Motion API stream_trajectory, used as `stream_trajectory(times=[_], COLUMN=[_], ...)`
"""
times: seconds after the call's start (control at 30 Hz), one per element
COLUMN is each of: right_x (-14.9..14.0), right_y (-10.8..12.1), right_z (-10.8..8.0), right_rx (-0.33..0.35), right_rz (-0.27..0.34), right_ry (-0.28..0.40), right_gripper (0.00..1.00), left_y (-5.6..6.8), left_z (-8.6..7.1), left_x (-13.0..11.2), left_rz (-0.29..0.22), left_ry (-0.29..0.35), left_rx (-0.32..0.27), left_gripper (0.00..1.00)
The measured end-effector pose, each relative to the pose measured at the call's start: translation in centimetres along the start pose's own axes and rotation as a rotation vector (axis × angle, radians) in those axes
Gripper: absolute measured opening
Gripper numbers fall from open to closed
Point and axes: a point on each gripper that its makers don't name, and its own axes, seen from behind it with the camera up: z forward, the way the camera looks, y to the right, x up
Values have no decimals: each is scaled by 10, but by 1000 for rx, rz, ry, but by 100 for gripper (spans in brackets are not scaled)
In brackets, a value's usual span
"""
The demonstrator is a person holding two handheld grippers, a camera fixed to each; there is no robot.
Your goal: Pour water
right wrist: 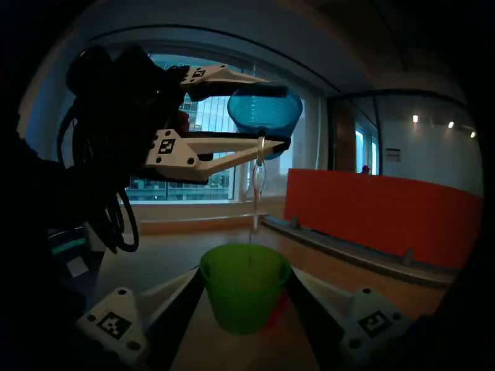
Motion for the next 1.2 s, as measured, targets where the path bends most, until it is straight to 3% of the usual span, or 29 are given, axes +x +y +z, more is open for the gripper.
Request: stream_trajectory(times=[1.2], right_x=[2], right_y=[3], right_z=[-1], right_rx=[-5], right_rz=[-6], right_ry=[2], right_gripper=[91], left_y=[-16], left_z=[-2], left_x=[12], left_rz=[142], left_ry=[9], left_rx=[26], left_gripper=[87])
